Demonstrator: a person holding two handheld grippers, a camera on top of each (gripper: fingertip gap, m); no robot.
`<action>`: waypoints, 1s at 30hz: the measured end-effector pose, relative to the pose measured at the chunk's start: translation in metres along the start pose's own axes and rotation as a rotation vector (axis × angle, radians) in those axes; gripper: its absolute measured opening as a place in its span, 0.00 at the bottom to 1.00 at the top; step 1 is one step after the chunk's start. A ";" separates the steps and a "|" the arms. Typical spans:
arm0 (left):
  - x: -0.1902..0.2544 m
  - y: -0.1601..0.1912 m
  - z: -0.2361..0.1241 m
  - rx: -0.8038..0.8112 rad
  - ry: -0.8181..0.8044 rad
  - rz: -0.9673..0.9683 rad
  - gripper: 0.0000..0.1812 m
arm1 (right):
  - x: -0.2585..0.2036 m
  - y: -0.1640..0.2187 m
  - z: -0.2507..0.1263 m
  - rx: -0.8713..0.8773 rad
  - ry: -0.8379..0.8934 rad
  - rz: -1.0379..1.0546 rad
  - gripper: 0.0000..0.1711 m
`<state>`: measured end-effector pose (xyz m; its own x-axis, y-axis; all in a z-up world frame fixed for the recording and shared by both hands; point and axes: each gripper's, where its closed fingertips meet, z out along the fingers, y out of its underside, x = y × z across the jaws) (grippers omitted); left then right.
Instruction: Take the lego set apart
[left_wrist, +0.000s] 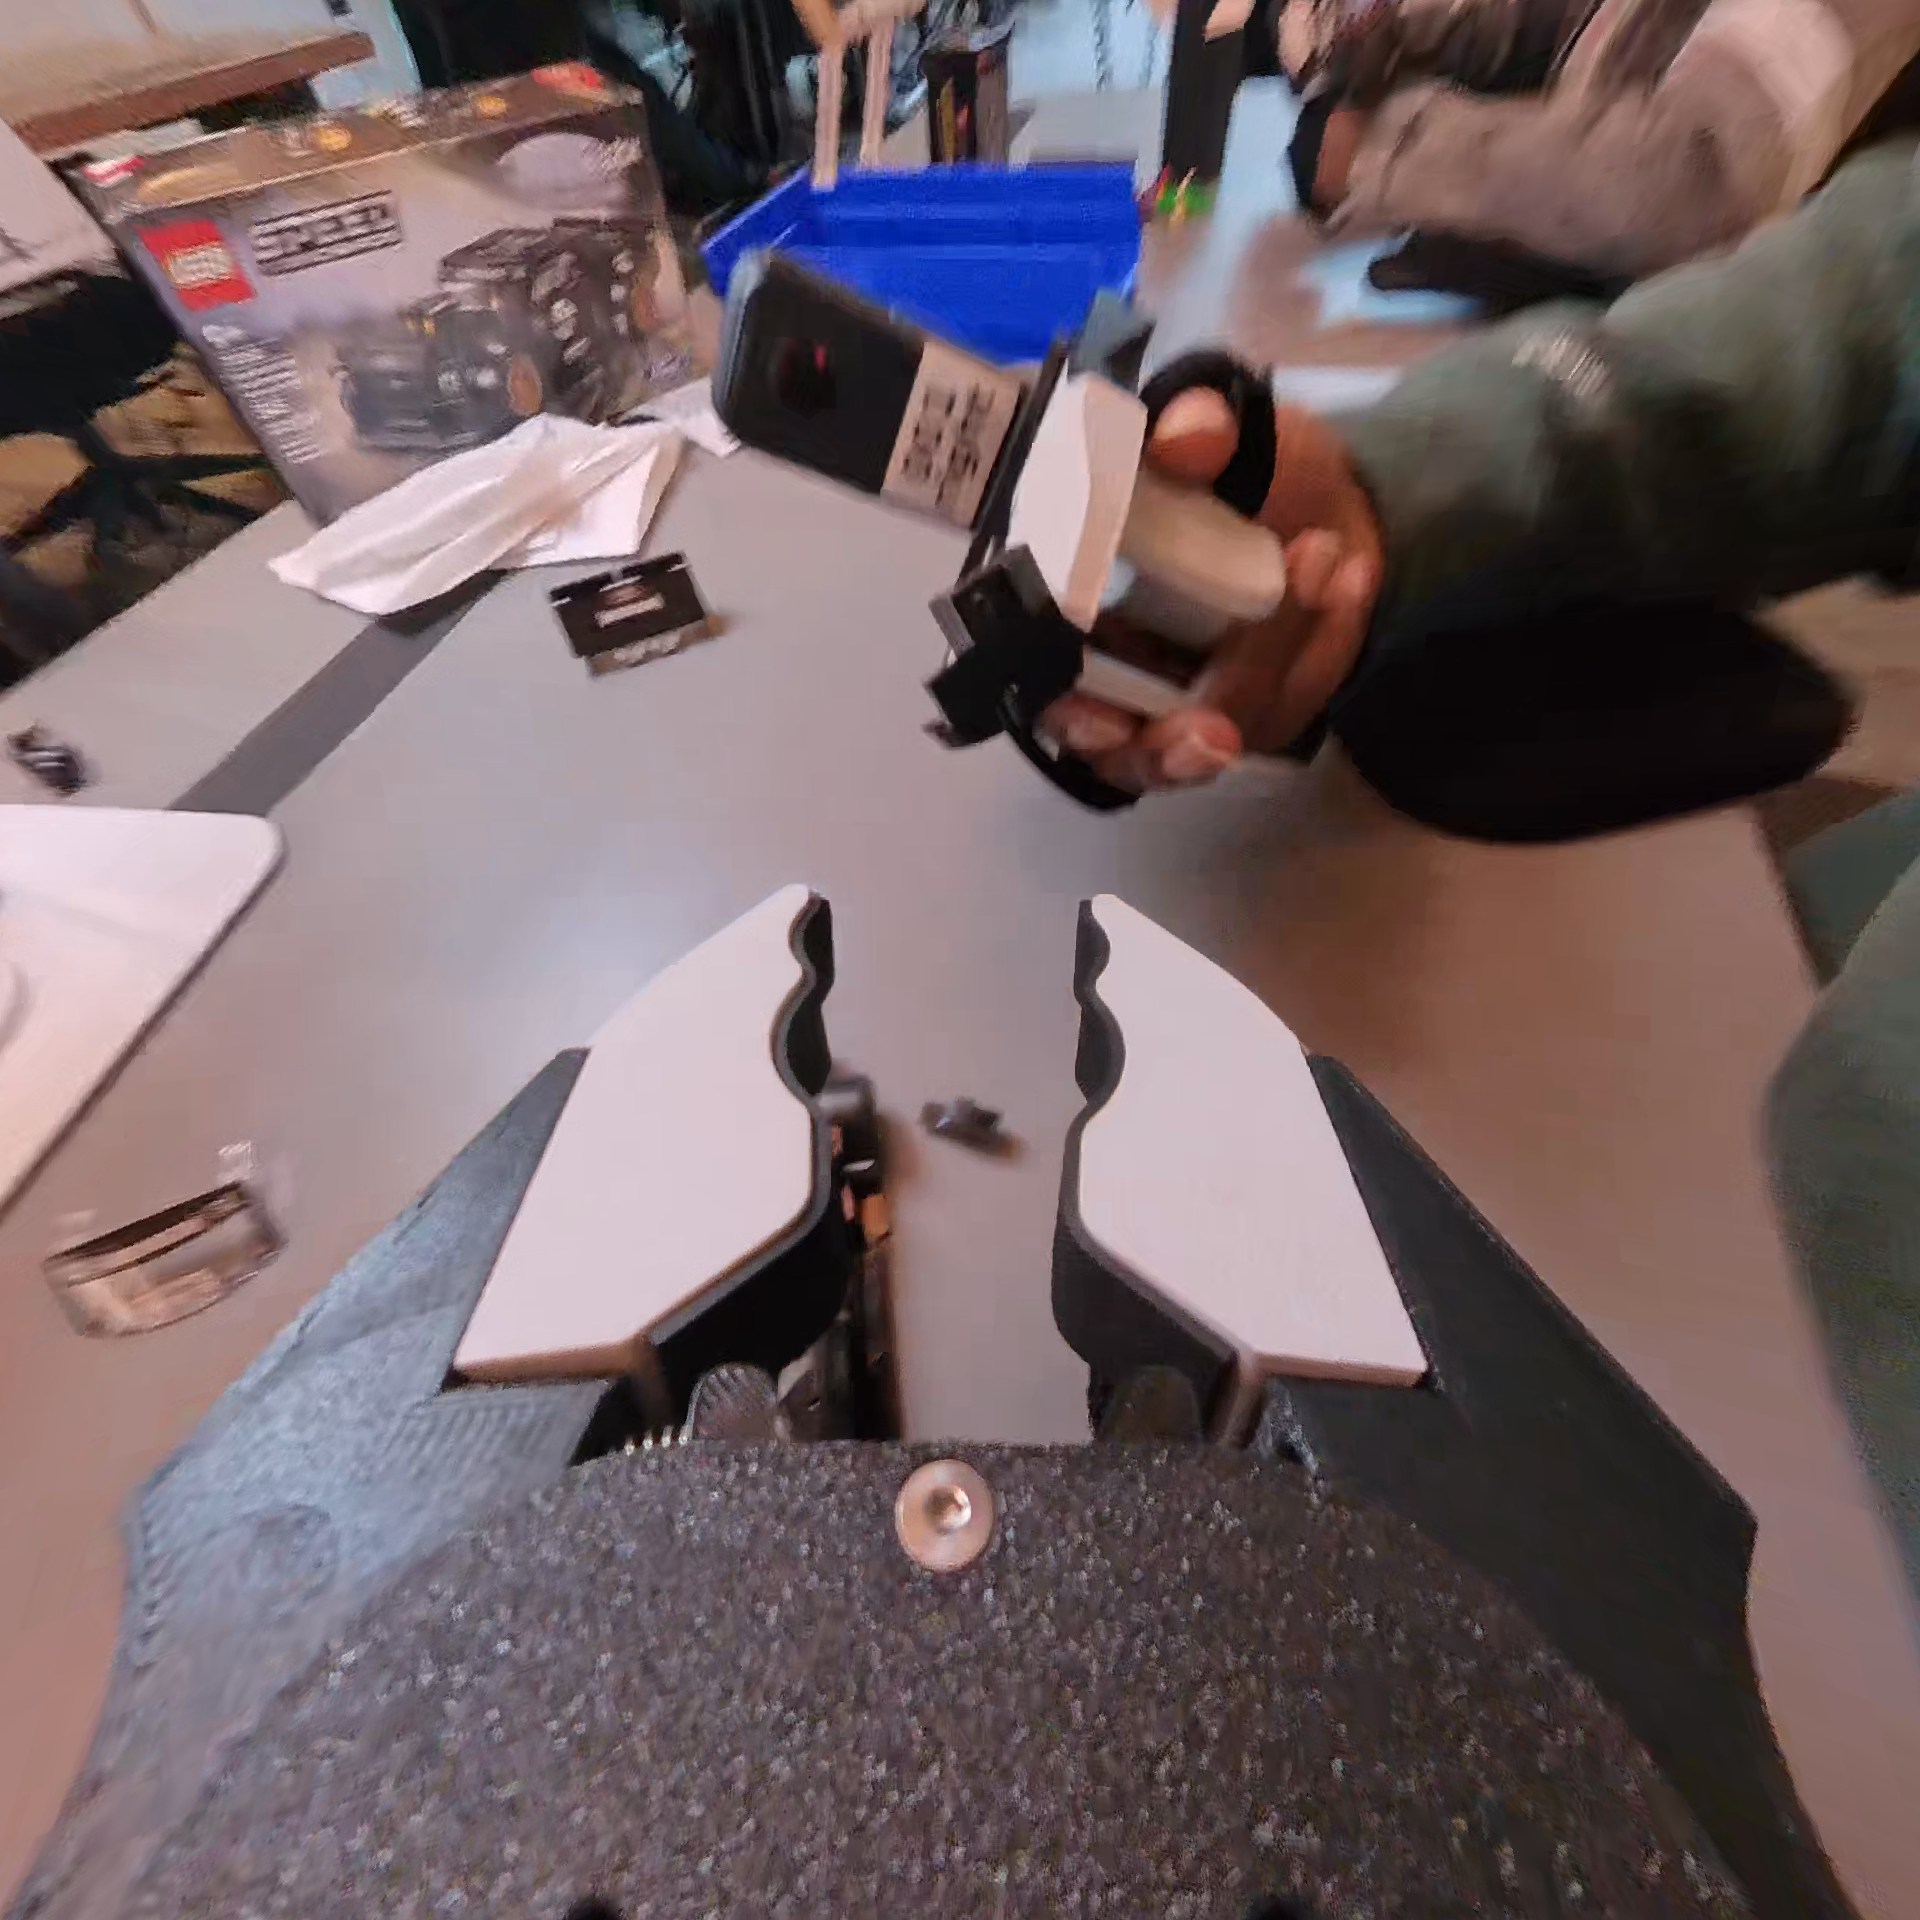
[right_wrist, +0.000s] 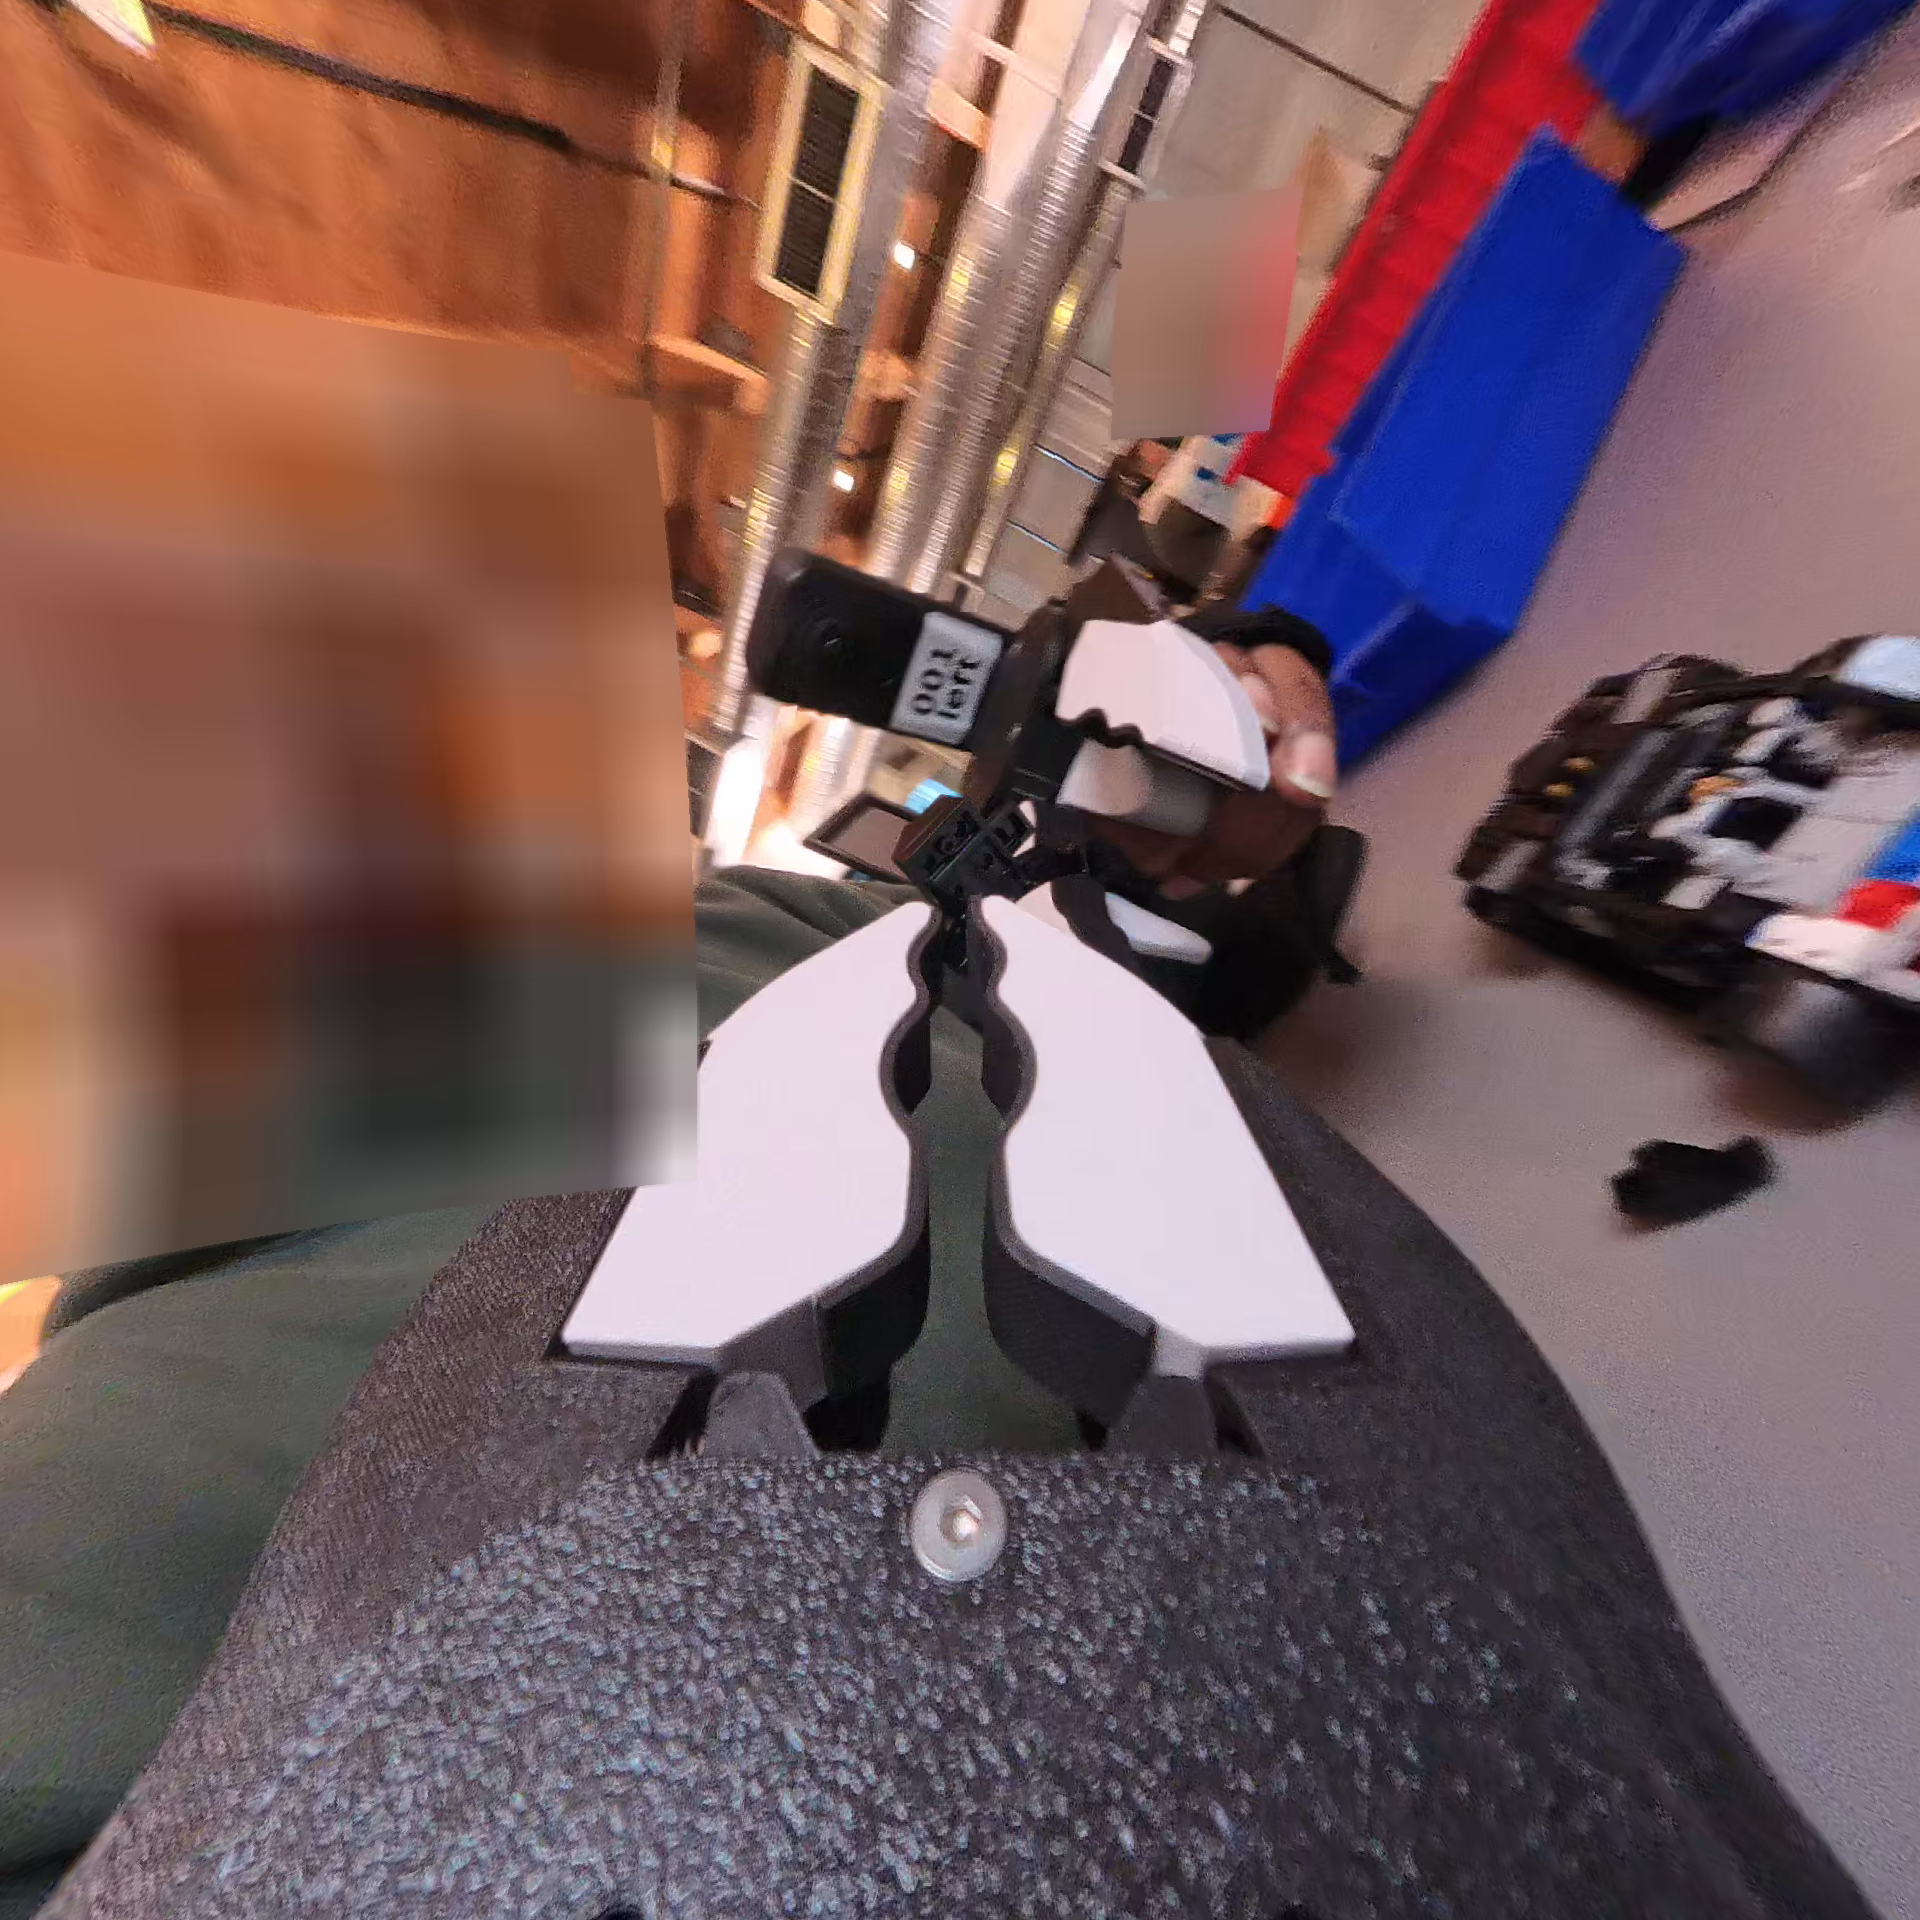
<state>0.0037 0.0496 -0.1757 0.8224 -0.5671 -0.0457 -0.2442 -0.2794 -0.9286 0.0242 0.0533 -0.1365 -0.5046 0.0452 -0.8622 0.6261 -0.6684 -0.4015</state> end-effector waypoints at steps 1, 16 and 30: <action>0.005 -0.005 0.000 0.036 0.047 -0.048 0.25 | -0.002 0.004 0.003 0.008 -0.042 0.018 0.02; 0.026 -0.026 -0.008 0.205 0.310 -0.363 0.06 | 0.009 0.016 0.012 0.016 -0.052 -0.045 0.04; 0.028 0.010 0.007 -0.019 0.336 -0.560 0.05 | 0.032 0.021 0.008 -0.541 0.802 -1.441 0.07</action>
<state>0.0282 0.0362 -0.1884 0.6232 -0.5426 0.5632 0.1628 -0.6143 -0.7720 0.0168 0.0347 -0.1699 -0.5002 0.7717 0.3927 0.1726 0.5333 -0.8281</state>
